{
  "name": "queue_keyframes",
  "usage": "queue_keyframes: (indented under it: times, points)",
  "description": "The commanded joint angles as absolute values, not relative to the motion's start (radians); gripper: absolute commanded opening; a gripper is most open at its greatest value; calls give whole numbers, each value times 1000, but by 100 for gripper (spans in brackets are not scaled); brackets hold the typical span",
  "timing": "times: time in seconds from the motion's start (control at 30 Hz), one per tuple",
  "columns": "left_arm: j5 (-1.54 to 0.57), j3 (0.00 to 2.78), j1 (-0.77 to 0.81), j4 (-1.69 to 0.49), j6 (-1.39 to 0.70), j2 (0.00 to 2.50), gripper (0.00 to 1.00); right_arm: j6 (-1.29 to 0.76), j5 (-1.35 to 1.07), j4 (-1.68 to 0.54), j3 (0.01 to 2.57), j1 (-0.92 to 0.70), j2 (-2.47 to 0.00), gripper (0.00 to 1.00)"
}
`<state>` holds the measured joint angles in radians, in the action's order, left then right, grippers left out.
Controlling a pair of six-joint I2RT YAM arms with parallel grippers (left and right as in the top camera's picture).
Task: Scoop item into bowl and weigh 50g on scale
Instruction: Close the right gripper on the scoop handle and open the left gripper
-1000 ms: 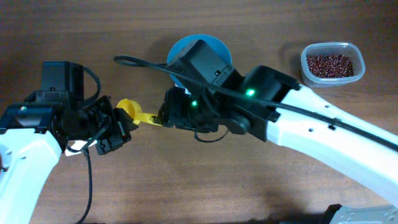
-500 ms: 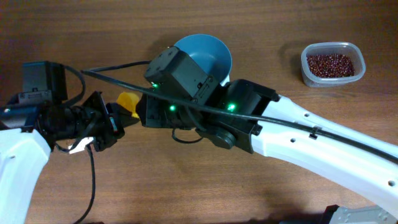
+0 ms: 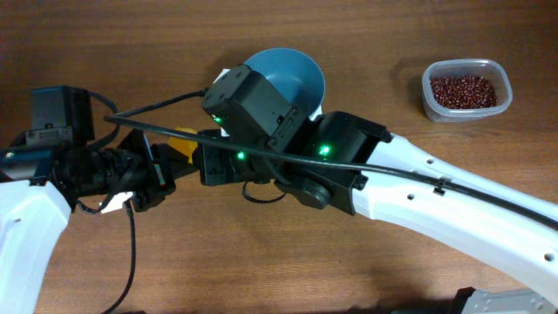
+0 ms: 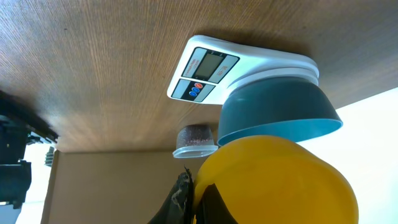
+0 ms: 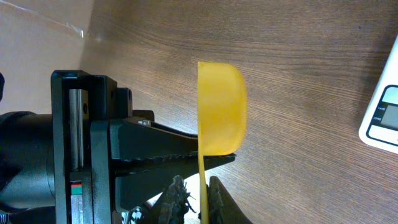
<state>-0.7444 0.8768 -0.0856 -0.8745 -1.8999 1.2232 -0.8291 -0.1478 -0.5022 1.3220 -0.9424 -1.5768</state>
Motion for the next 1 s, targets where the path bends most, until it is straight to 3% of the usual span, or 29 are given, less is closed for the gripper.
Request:
queue_keyframes:
  times: [0.0,0.23,0.97]
  points:
    - [-737,883,-91,-875,-1868,1229,0,-815,-172,-496,1322,-948,-1578,15]
    - [-737,883,-91,-875,-1862,1229,0,-815,-171,-490,1322,-948,-1578,8]
    - [-741,883,-90,-876,-1781,1229,0,-815,-122,-459,1322,-948,-1578,16]
